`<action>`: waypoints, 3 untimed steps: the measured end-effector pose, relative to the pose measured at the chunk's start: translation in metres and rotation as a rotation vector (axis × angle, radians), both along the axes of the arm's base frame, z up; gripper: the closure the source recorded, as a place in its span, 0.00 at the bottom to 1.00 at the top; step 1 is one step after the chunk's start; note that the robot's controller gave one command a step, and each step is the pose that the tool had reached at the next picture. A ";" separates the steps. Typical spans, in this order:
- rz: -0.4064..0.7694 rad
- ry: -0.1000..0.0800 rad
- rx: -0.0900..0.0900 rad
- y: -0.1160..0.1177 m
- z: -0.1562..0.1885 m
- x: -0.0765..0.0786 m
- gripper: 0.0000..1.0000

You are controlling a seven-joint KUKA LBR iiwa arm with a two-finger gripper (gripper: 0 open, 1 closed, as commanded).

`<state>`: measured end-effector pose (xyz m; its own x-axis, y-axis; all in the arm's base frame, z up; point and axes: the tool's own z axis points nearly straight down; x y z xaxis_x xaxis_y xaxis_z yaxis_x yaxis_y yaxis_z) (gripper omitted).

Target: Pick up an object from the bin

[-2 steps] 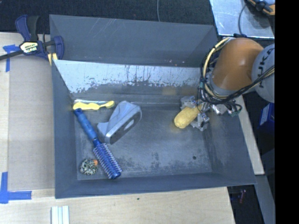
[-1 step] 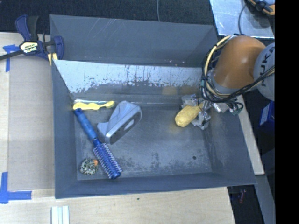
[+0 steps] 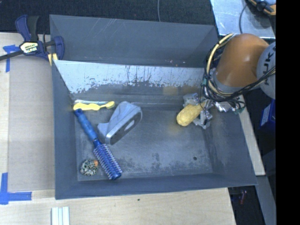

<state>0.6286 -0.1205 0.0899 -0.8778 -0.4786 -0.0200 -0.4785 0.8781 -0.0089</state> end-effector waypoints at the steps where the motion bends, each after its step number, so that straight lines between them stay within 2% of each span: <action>1: -0.001 -0.006 -0.001 0.000 0.024 0.002 1.00; 2: -0.001 0.006 0.002 0.001 0.053 -0.001 1.00; 3: -0.003 0.001 0.002 0.000 0.081 0.000 1.00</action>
Offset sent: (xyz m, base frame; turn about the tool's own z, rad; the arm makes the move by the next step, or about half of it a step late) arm 0.0007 0.0000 0.1636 0.0000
